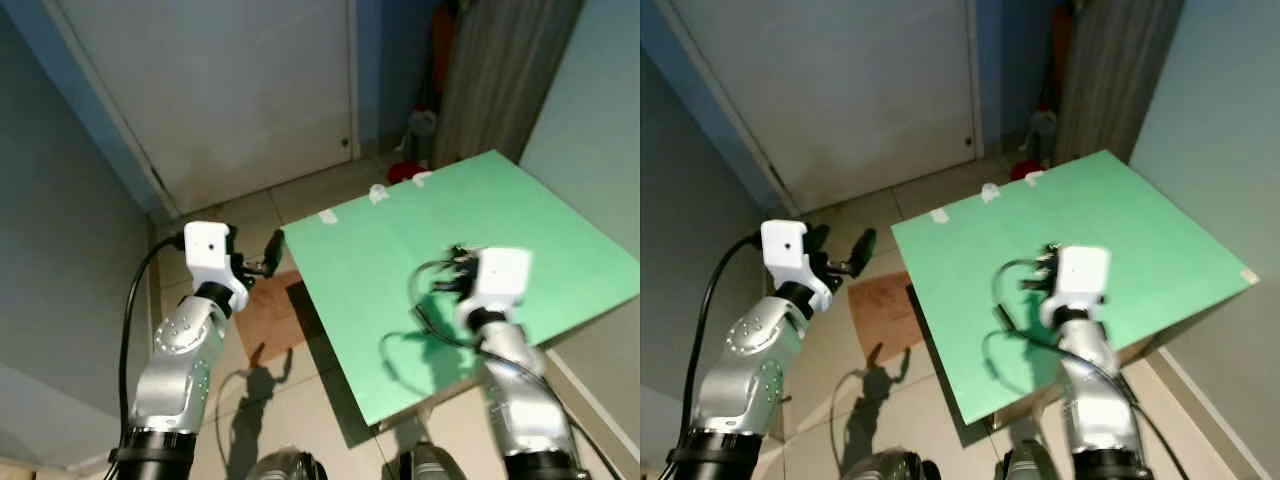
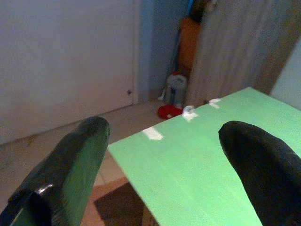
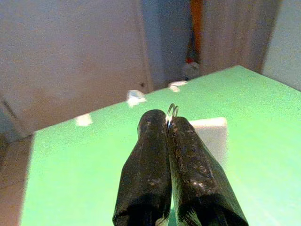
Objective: Hang keys on a hook
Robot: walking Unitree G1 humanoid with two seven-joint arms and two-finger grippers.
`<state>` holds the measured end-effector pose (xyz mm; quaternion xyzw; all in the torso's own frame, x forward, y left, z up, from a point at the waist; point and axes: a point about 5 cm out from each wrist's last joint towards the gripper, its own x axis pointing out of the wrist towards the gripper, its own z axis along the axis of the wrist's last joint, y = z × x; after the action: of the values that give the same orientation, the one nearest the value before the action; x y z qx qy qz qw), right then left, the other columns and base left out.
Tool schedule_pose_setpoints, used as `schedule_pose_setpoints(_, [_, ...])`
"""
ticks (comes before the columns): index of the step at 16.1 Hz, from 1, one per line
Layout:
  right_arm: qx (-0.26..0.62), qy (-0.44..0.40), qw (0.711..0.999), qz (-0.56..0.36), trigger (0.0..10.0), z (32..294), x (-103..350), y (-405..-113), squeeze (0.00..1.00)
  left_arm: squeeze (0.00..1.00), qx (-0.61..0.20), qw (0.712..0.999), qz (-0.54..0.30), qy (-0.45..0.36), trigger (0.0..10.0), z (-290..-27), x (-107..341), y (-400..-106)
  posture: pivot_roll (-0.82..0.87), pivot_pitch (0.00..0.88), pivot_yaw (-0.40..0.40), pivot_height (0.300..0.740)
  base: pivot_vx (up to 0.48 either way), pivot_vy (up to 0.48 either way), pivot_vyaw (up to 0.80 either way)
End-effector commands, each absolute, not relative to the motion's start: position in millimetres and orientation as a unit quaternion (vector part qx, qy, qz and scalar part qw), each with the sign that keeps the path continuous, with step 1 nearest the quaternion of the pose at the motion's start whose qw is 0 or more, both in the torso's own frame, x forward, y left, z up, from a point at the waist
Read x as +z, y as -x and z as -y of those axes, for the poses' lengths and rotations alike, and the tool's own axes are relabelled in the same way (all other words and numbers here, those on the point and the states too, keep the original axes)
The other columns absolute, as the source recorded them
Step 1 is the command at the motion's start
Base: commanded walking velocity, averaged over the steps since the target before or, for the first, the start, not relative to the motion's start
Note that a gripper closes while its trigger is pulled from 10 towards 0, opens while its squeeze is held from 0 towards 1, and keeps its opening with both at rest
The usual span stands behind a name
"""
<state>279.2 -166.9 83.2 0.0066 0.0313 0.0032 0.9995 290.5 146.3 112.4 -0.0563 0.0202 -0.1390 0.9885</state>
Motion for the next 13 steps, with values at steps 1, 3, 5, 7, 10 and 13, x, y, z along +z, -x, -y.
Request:
schedule_pose_setpoints(1, [0.009,-0.003,1.0,-0.009,0.0,162.3,90.7,-281.2,0.0,0.0,-0.146,0.988,-0.024,0.034,10.0,-148.2,107.8,-287.7,-0.21,0.006,0.157,0.72,0.0,0.0,0.0])
schedule_pose_setpoints(3, [0.006,-0.006,1.0,-0.011,0.0,162.4,89.2,-281.0,0.0,0.0,-0.151,0.988,-0.026,0.032,10.0,-146.3,105.7,-286.1,-0.22,0.01,0.16,0.72,0.0,0.0,0.0])
schedule_pose_setpoints(5, [0.006,-0.006,1.0,-0.011,0.0,162.4,89.2,-281.0,0.0,0.0,-0.151,0.988,-0.026,0.032,10.0,-146.3,105.7,-286.1,-0.22,0.01,0.16,0.72,0.0,0.0,0.0])
schedule_pose_setpoints(7, [0.006,-0.006,1.0,-0.011,0.0,162.4,89.2,-281.0,0.0,0.0,-0.151,0.988,-0.026,0.032,10.0,-146.3,105.7,-286.1,-0.22,0.01,0.16,0.72,0.0,0.0,0.0])
schedule_pose_setpoints(10, [0.006,-0.006,1.0,-0.011,0.0,162.4,89.2,-281.0,0.0,0.0,-0.151,0.988,-0.026,0.032,10.0,-146.3,105.7,-286.1,-0.22,0.01,0.16,0.72,0.0,0.0,0.0])
schedule_pose_setpoints(13, [0.006,-0.006,1.0,-0.011,0.0,162.4,89.2,-281.0,0.0,0.0,-0.151,0.988,-0.026,0.032,10.0,-146.3,105.7,-286.1,-0.22,0.01,0.16,0.72,0.0,0.0,0.0])
